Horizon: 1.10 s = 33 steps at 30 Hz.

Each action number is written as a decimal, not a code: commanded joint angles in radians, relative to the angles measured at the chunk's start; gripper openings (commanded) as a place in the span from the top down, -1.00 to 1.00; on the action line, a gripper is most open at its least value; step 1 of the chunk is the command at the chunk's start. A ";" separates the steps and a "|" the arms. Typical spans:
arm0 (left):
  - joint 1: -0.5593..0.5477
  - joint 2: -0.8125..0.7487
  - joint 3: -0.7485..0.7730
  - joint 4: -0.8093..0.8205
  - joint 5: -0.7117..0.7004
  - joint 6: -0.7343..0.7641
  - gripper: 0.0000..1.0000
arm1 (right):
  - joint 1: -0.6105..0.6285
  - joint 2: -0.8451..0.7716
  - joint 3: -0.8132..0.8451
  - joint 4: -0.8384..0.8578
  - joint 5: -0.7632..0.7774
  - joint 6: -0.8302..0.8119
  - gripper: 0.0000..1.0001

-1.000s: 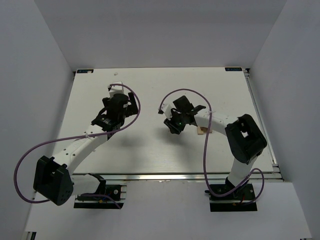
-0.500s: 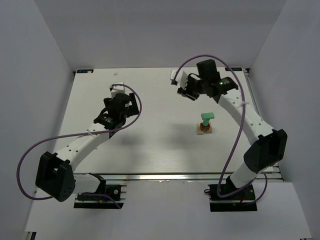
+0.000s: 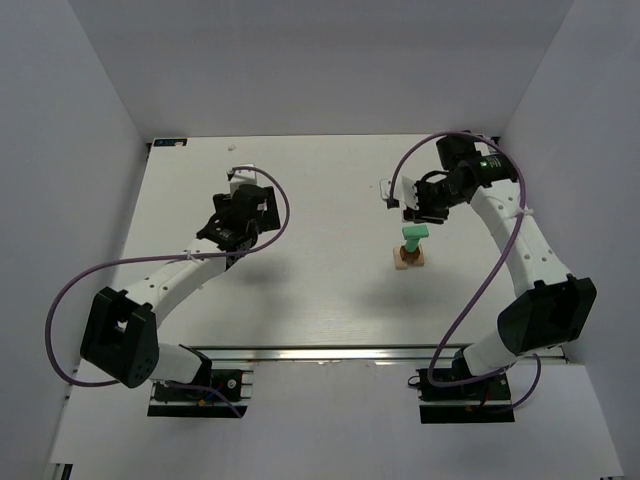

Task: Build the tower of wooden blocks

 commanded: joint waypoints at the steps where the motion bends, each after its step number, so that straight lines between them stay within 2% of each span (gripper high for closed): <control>1: 0.004 -0.011 0.013 0.053 -0.018 0.022 -0.96 | -0.024 0.004 0.010 -0.127 -0.052 -0.141 0.36; 9: 0.004 0.058 0.048 0.026 -0.075 0.022 -0.96 | -0.059 0.068 -0.033 -0.092 -0.064 -0.142 0.34; 18: 0.004 0.123 0.070 0.021 -0.063 0.009 -0.96 | -0.065 0.087 -0.088 -0.014 -0.013 -0.090 0.32; 33: 0.004 0.183 0.110 0.000 -0.058 0.004 -0.96 | -0.097 0.122 -0.096 0.017 -0.041 -0.092 0.29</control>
